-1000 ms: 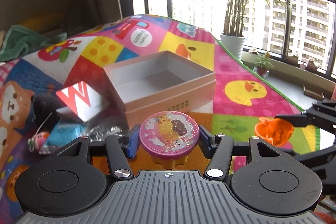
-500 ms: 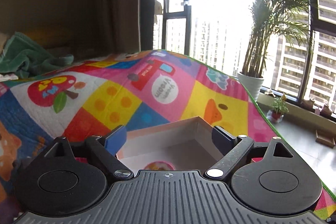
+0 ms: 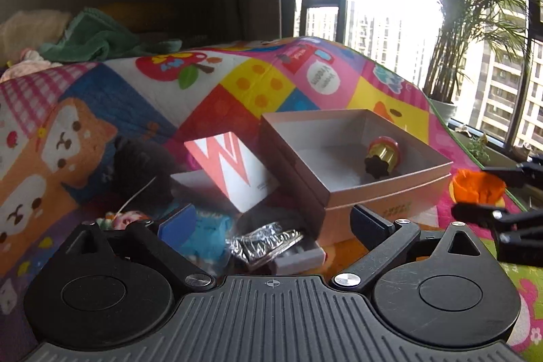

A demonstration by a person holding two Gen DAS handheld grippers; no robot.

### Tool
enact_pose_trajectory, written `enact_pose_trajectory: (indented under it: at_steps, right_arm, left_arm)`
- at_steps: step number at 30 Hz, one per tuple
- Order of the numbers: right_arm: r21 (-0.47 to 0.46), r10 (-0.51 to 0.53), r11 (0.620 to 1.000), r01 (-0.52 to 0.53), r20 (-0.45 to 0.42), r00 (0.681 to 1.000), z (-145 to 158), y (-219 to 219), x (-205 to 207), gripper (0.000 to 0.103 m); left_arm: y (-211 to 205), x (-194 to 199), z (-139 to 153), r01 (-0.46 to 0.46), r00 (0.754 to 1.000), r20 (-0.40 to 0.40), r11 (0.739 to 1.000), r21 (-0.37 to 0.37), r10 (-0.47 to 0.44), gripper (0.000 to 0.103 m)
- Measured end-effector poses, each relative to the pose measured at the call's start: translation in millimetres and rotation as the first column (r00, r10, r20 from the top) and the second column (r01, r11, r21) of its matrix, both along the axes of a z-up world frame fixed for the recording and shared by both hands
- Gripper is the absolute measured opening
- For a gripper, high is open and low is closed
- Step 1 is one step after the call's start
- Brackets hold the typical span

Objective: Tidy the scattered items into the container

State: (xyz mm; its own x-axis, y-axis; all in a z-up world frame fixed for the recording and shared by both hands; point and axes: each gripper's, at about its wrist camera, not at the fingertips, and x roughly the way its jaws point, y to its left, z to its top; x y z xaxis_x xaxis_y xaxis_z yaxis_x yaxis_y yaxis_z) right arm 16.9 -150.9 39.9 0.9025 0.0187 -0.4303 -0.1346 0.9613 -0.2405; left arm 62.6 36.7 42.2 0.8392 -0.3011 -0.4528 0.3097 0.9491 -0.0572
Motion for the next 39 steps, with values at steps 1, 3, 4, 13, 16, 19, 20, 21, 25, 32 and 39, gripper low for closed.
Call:
enact_pose_trajectory:
  at_steps: [1,3,4,13,16,19,20,21,25,32,39]
  right_arm:
    - [-0.016,-0.004,1.0,0.004,0.023,1.0,5,1,12,0.057]
    - [-0.049,0.002,0.999,0.0,0.057,0.998,11,6,35,0.057]
    - [-0.066,0.011,0.998,-0.006,0.066,0.998,12,8,46,0.059]
    - [-0.134,0.196,0.973,-0.185,0.071,0.978,7,66,42,0.073]
    - [-0.24,0.322,0.923,-0.3,0.057,0.945,-11,103,22,0.067]
    - [-0.358,0.414,0.851,-0.383,0.009,0.91,-34,137,15,0.057]
    - [-0.393,0.428,0.831,-0.393,0.002,0.904,-42,148,15,0.057]
    - [-0.423,0.436,0.815,-0.395,-0.002,0.9,-48,156,17,0.057]
    - [-0.516,0.453,0.757,-0.4,-0.026,0.891,-67,178,27,0.052]
    - [-0.432,0.439,0.809,-0.4,-0.011,0.899,-50,165,12,0.023]
    - [-0.088,0.343,0.934,-0.346,-0.048,0.938,-3,91,-25,0.022]
  left_arm:
    - [3,-5,-4,0.008,1.0,-0.01,1.0,-0.012,-0.008,0.1]
    - [7,-12,-12,0.022,0.999,-0.03,1.0,-0.019,-0.023,0.101]
    - [8,-15,-15,0.024,0.999,-0.034,1.0,-0.013,-0.025,0.101]
    - [53,-18,-17,-0.203,0.979,0.015,0.979,-0.024,0.203,0.102]
    - [76,-16,-17,-0.317,0.948,0.01,0.943,-0.104,0.319,0.102]
    - [95,-13,-20,-0.381,0.924,-0.028,0.909,-0.168,0.381,0.102]
    - [98,-14,-22,-0.387,0.921,-0.036,0.905,-0.177,0.387,0.102]
    - [100,-14,-23,-0.391,0.92,-0.042,0.901,-0.186,0.39,0.102]
    - [100,-16,-24,-0.386,0.921,-0.034,0.901,-0.197,0.387,0.103]
    - [98,-17,-24,-0.379,0.924,-0.029,0.904,-0.196,0.381,0.103]
    - [85,-20,-22,-0.361,0.931,0.004,0.922,-0.137,0.365,0.103]
